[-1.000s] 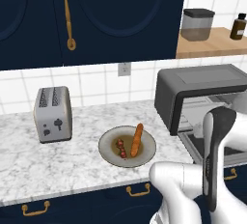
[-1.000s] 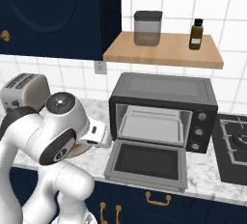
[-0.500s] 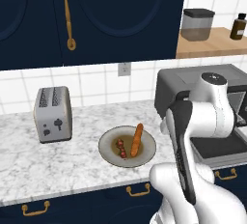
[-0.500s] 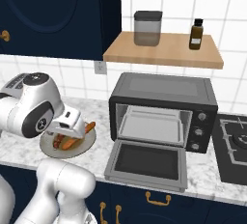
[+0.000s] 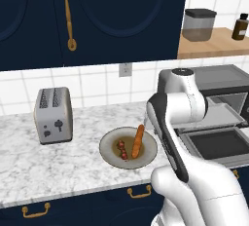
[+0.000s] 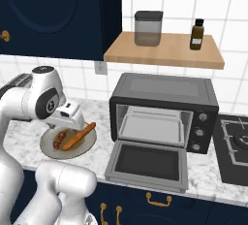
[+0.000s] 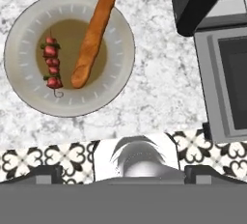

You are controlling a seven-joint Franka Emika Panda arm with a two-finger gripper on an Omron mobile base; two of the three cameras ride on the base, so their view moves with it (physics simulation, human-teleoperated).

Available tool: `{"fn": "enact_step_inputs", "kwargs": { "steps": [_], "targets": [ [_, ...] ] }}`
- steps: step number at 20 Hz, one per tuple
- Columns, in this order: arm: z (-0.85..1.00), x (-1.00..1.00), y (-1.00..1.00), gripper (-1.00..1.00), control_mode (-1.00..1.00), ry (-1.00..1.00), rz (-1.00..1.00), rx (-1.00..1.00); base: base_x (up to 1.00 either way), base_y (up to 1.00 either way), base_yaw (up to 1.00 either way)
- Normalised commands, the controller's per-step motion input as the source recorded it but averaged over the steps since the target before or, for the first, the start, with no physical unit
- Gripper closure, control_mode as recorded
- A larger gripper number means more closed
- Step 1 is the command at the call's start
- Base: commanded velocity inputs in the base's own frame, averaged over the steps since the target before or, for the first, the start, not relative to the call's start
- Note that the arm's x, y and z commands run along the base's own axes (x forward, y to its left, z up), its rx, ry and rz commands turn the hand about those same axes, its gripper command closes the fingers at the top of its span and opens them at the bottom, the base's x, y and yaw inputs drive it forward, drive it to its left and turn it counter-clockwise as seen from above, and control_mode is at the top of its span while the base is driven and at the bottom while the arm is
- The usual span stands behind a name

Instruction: Pick up the kebab skewer and baguette bread, and place them inside the toaster oven. Close the toaster oven door and start by setting the timer.

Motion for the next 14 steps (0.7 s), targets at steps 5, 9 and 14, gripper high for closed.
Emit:
{"fn": "enact_step_inputs", "kwargs": {
  "steps": [5, 9, 14],
  "targets": [
    [-0.48, 0.29, 0.00, -1.00, -1.00, 0.00, 0.00, 0.02, 0.00, 0.00, 0.00],
    [-0.44, 0.38, 0.04, -1.00, -1.00, 0.00, 0.00, 0.00, 0.00, 0.00, 0.00],
    [-0.42, 0.39, 0.04, -1.00, -1.00, 0.00, 0.00, 0.00, 0.00, 0.00, 0.00]
  ]
}}
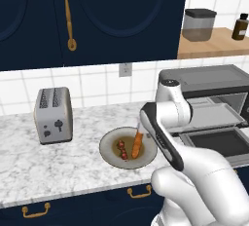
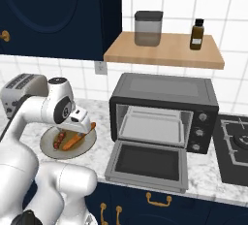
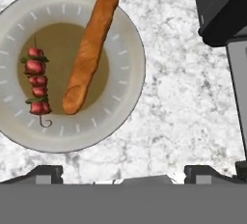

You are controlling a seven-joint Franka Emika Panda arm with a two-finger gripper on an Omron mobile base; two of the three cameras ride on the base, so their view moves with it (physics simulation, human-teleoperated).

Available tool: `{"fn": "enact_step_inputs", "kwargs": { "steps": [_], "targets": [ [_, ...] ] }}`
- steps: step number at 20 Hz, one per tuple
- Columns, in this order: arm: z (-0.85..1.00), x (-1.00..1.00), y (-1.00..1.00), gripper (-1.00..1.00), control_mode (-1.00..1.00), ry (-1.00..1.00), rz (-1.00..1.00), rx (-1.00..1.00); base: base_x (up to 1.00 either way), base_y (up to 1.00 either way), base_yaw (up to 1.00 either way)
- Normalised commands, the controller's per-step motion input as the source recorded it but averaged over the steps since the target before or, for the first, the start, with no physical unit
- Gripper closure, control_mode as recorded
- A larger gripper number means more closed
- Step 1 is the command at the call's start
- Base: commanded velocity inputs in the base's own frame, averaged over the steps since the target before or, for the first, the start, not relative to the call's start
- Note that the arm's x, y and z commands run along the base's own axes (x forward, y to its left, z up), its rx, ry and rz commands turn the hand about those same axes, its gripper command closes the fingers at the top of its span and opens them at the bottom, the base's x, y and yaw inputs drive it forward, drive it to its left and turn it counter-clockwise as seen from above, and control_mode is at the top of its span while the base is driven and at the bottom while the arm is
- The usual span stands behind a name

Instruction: Pick up the kebab skewer and baguette bread, and place them inside the toaster oven. Close the toaster oven door and start by setting the timer.

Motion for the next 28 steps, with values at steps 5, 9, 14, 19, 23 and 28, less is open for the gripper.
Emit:
{"fn": "enact_step_inputs", "kwargs": {
  "steps": [5, 9, 14, 19, 23, 28],
  "targets": [
    [-0.31, 0.65, 0.30, -1.00, -1.00, 0.00, 0.00, 0.00, 0.00, 0.00, 0.00],
    [-0.32, 0.63, 0.24, -1.00, -1.00, 0.00, 0.00, 0.00, 0.00, 0.00, 0.00],
    [-0.34, 0.58, 0.16, -1.00, -1.00, 0.00, 0.00, 0.00, 0.00, 0.00, 0.00],
    [-0.30, 0.36, 0.04, -1.00, -1.00, 0.00, 0.00, 0.00, 0.00, 0.00, 0.00],
    [-0.40, 0.00, 0.00, -1.00, -1.00, 0.00, 0.00, 0.00, 0.00, 0.00, 0.00],
    [-0.34, 0.00, 0.00, -1.00, -1.00, 0.00, 0.00, 0.00, 0.00, 0.00, 0.00]
  ]
}}
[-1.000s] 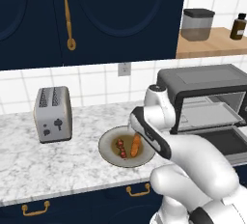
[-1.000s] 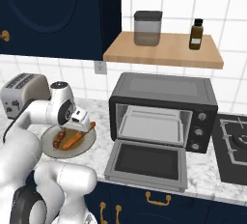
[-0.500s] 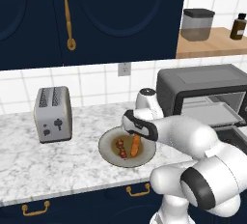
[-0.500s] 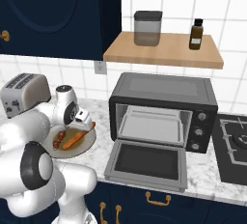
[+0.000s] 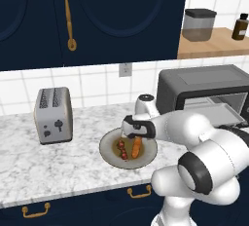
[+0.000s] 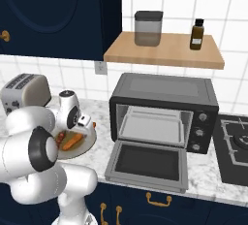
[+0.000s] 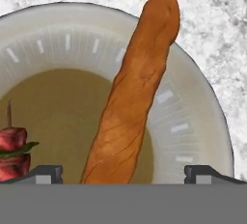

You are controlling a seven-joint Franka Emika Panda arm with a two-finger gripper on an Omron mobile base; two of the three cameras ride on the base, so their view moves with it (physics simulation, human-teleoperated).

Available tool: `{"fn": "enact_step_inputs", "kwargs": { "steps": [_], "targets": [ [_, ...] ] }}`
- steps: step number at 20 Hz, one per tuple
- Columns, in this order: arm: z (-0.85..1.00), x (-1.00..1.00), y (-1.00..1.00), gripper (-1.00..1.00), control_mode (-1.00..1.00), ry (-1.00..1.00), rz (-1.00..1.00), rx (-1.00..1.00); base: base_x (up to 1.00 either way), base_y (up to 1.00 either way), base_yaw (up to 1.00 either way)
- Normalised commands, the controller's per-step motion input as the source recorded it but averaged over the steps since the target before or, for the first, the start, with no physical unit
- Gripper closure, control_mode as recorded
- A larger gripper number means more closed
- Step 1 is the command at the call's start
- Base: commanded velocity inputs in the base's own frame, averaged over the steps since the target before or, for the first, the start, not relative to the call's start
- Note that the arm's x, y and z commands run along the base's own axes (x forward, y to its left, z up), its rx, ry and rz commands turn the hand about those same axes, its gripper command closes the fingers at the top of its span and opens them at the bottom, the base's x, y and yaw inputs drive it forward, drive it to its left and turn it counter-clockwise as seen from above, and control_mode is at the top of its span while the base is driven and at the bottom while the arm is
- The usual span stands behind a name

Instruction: Pick up the kebab skewer and baguette bread, and place them inside the toaster oven. Close the toaster oven door and start by setting the timer.

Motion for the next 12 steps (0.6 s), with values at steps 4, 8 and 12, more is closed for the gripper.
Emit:
{"fn": "enact_step_inputs", "kwargs": {
  "steps": [4, 8, 12],
  "targets": [
    [-0.28, 0.00, 0.00, -1.00, -1.00, 0.00, 0.00, 0.00, 0.00, 0.00, 0.00],
    [-0.21, 0.00, 0.12, -1.00, -1.00, 0.02, 0.00, 0.00, 0.00, 0.00, 0.00],
    [-0.16, 0.00, 0.14, -1.00, -1.00, 0.03, 0.00, 0.00, 0.00, 0.00, 0.00]
  ]
}}
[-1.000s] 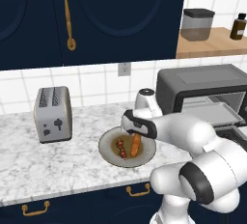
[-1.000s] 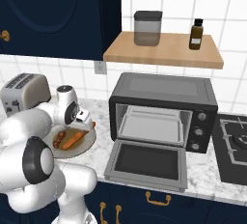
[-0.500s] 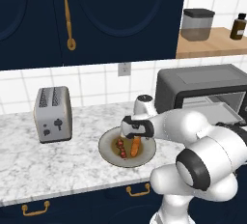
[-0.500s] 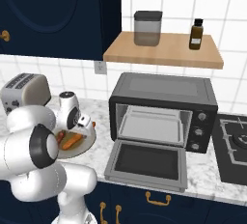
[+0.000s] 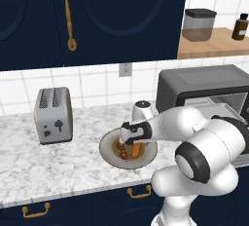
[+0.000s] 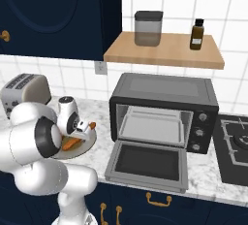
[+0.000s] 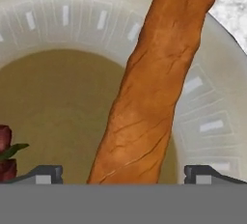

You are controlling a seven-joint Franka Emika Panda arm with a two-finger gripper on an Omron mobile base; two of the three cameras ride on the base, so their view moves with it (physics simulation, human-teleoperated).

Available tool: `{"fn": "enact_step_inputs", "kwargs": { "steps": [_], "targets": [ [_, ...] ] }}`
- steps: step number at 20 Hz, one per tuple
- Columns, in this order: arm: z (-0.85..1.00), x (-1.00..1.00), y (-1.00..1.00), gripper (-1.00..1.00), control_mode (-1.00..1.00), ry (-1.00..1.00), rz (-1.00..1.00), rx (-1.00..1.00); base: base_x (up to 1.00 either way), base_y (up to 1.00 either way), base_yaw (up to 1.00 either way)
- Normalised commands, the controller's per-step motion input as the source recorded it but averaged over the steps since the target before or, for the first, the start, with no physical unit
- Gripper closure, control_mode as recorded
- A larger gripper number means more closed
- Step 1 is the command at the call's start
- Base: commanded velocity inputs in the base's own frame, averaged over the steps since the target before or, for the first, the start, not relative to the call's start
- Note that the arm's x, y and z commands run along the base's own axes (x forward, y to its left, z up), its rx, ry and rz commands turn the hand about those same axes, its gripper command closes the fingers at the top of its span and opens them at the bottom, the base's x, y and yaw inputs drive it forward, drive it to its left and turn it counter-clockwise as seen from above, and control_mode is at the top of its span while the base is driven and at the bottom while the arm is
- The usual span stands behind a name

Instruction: Pick up the kebab skewer and baguette bread, and place them inside the toaster oven. Close the toaster oven door and start by setting the timer.

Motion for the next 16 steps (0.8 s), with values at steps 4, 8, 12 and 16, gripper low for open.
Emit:
{"fn": "enact_step_inputs", "kwargs": {
  "steps": [4, 8, 12, 16],
  "targets": [
    [-0.23, 0.00, 0.00, -1.00, -1.00, 0.02, 0.00, 0.00, 0.00, 0.00, 0.00],
    [-0.06, 0.00, 0.00, 1.00, -1.00, 0.00, 0.00, 0.00, 0.00, 0.00, 0.00],
    [0.00, 0.00, 0.00, 1.00, -1.00, 0.00, 0.00, 0.00, 0.00, 0.00, 0.00],
    [0.29, -0.03, -0.01, 1.00, -1.00, 0.00, 0.00, 0.00, 0.00, 0.00, 0.00]
  ]
}}
